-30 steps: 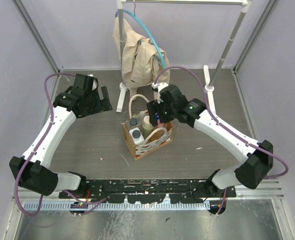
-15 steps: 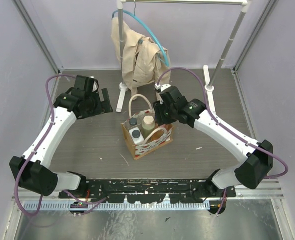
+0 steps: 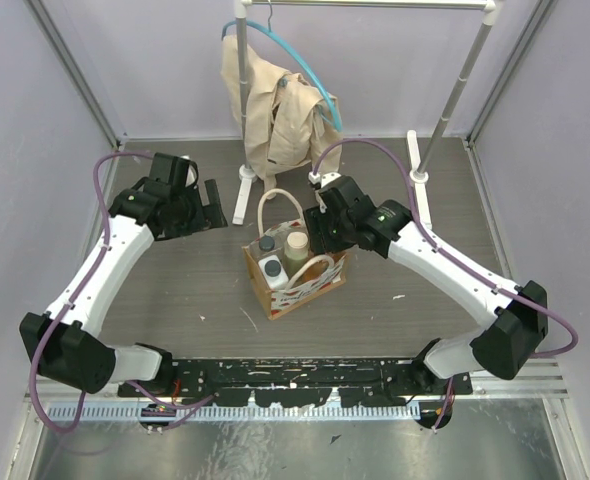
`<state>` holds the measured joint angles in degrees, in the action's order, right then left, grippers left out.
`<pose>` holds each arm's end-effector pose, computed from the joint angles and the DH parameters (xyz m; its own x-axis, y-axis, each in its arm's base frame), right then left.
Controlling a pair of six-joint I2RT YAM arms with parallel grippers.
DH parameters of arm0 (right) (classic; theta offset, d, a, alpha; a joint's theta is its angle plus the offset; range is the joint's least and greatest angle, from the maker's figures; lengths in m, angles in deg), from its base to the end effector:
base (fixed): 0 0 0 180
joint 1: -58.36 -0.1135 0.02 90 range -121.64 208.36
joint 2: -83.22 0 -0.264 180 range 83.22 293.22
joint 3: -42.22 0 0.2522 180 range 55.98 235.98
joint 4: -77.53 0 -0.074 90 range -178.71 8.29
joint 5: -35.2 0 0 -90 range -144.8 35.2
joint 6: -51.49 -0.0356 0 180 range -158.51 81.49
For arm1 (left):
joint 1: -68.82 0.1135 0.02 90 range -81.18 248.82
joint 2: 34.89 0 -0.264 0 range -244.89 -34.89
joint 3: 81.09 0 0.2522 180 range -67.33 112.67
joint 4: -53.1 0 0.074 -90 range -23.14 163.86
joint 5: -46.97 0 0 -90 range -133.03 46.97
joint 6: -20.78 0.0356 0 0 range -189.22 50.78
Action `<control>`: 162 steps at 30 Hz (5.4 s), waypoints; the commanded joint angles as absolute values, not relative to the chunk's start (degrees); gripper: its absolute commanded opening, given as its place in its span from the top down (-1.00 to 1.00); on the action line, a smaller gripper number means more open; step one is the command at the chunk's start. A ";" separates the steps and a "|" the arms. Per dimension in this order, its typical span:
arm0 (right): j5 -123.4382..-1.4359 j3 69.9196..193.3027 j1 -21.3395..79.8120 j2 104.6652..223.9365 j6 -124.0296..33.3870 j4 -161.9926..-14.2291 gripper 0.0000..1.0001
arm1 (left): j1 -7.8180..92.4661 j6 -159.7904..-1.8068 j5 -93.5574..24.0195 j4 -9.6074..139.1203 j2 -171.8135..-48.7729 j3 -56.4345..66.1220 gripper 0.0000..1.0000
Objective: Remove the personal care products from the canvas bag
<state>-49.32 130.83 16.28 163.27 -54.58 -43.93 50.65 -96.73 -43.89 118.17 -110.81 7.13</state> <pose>0.2206 0.1946 0.3273 -0.7182 -0.2773 -0.6382 -0.4399 0.8916 0.1077 0.2553 -0.0832 0.3360 -0.8110 -0.2199 -0.5421 -0.0805 0.9598 -0.2689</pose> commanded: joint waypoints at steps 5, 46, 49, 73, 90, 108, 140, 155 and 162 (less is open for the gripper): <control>-48.23 130.29 15.16 161.40 -54.71 -46.53 -0.01 | 50.54 -97.08 -42.53 116.78 -109.64 6.06 -0.96; -36.25 147.95 35.56 158.35 -44.11 -53.25 0.67 | 49.93 -96.45 -42.23 117.89 -111.30 8.39 -0.96; -37.80 139.19 39.51 157.92 -45.09 -59.95 0.67 | 49.76 -96.46 -42.13 117.84 -111.66 8.63 -0.96; -38.69 125.15 45.38 157.89 -47.03 -69.21 -0.82 | 48.87 -97.17 -42.53 117.31 -111.81 7.12 -0.96; -51.74 138.08 26.29 161.27 -46.94 -56.79 -0.47 | 47.73 -97.71 -44.42 118.51 -111.93 9.04 -0.96; -64.12 132.94 24.53 164.80 -53.37 -53.46 -0.29 | 47.11 -98.00 -44.05 118.36 -112.05 8.37 -0.96; -56.64 129.48 23.73 164.40 -53.09 -56.99 -0.07 | 46.94 -98.15 -43.01 116.83 -112.17 6.43 -0.96; -59.19 127.29 23.65 169.70 -53.27 -59.31 -0.03 | 46.93 -98.13 -42.80 116.61 -112.14 5.60 -0.96; -55.66 126.70 23.47 171.45 -52.85 -58.56 -0.02 | 46.94 -98.05 -42.63 116.52 -112.21 5.47 -0.96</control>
